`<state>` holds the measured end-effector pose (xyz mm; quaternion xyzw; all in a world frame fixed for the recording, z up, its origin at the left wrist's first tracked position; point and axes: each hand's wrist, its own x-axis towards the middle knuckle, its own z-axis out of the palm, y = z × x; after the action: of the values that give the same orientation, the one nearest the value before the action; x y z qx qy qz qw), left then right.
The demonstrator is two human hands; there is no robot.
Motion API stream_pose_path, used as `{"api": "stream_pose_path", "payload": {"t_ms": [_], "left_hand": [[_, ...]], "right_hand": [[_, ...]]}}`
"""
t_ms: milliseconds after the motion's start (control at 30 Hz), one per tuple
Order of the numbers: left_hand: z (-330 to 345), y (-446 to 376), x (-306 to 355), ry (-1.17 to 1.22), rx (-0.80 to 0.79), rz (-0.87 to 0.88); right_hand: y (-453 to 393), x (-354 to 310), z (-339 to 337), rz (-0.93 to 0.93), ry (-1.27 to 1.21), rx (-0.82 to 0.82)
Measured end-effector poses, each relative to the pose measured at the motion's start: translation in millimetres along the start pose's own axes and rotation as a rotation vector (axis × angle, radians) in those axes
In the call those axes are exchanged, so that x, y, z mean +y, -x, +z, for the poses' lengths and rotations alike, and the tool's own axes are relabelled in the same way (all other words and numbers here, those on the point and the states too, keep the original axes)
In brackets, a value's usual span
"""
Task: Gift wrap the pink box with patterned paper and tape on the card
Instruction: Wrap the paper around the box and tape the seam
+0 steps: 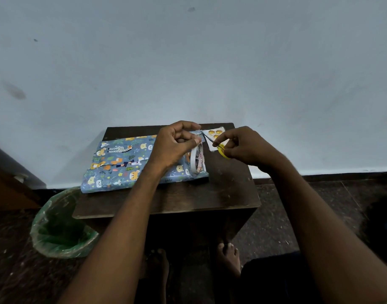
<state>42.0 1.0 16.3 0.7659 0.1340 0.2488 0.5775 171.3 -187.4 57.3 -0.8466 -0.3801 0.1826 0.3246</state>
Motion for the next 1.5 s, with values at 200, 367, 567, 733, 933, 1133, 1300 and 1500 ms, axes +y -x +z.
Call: {"api": "stream_pose_path", "payload": {"t_ms": [200, 367, 567, 733, 933, 1133, 1300, 1500], "left_hand": [[1, 0, -2, -0.023, -0.008, 0.015], [3, 0, -3, -0.032, -0.017, 0.017], [5, 0, -4, -0.026, -0.054, 0.019], [5, 0, -4, -0.040, -0.063, 0.028], [4, 0, -4, -0.039, -0.064, 0.031], [3, 0, -4, -0.016, -0.044, -0.009], [1, -1, -6, -0.012, -0.019, -0.031], [-1, 0, -6, 0.057, -0.009, -0.026]], "right_hand": [[-1, 0, -3, 0.001, -0.048, -0.019], [-2, -1, -2, -0.002, -0.022, -0.032], [-2, -4, -1, -0.024, -0.015, -0.010], [-2, -6, 1, -0.044, 0.025, 0.007], [-4, -5, 2, -0.069, 0.098, 0.044], [-4, -3, 4, -0.064, 0.141, 0.071], [-5, -2, 10, 0.016, 0.152, 0.102], [-5, -2, 43, 0.139, 0.499, 0.121]]}}
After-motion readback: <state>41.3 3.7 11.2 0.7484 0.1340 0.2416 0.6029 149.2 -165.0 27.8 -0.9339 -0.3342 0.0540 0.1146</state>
